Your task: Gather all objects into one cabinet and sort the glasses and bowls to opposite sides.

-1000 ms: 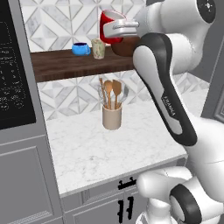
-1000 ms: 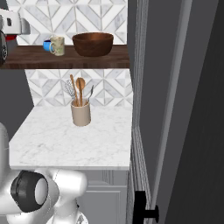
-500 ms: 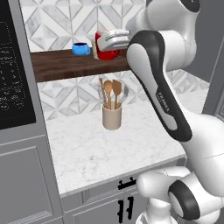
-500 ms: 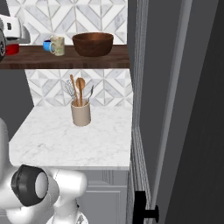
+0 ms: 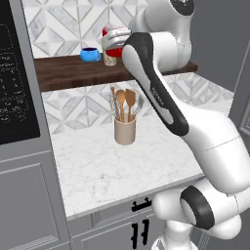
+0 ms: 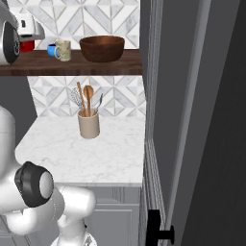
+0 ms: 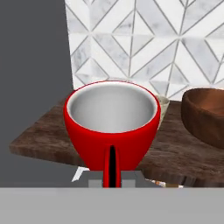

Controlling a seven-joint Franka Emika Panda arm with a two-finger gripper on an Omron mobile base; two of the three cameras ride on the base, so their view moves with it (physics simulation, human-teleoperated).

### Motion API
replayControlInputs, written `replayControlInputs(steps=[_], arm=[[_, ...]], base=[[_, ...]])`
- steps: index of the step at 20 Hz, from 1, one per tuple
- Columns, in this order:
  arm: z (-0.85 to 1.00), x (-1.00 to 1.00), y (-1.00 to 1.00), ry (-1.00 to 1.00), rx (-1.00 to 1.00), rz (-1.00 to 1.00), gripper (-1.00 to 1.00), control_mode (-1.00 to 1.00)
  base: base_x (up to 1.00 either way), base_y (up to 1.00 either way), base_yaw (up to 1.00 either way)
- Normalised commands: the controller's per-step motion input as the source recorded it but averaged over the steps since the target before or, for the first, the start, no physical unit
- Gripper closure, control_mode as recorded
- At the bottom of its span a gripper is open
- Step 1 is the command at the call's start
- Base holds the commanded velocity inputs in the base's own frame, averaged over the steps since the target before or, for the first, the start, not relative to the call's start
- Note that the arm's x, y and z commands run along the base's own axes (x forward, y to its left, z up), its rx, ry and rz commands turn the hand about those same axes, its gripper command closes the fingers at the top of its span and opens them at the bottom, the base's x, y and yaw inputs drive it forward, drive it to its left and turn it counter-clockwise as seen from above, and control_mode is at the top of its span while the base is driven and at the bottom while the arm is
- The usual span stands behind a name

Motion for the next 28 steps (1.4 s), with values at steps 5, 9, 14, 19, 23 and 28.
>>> replayControlInputs(steps=[5, 9, 14, 19, 23, 28], arm=[[-0.19, 0.28, 0.23, 0.08, 0.0, 0.02, 1.0, -1.0], [-0.06, 0.63, 0.08, 0.08, 0.0, 0.0, 1.0, -1.0], [-0.05, 0.0, 0.26, 0.0, -0.01, 0.04, 1.0, -1.0], [-0.35, 0.03, 0.72, 0.0, -0.03, 0.0, 1.0, -1.0], [0.0, 0.33, -0.04, 0.0, -0.02, 0.0, 1.0, -1.0], [0.0, 0.61, -0.07, -0.02, -0.03, 0.0, 1.0, -1.0]], base=[[0.0, 0.0, 0.0], [0.0, 0.0, 0.0], [0.0, 0.0, 0.0], [0.0, 0.0, 0.0], [0.0, 0.0, 0.0], [0.0, 0.0, 0.0]])
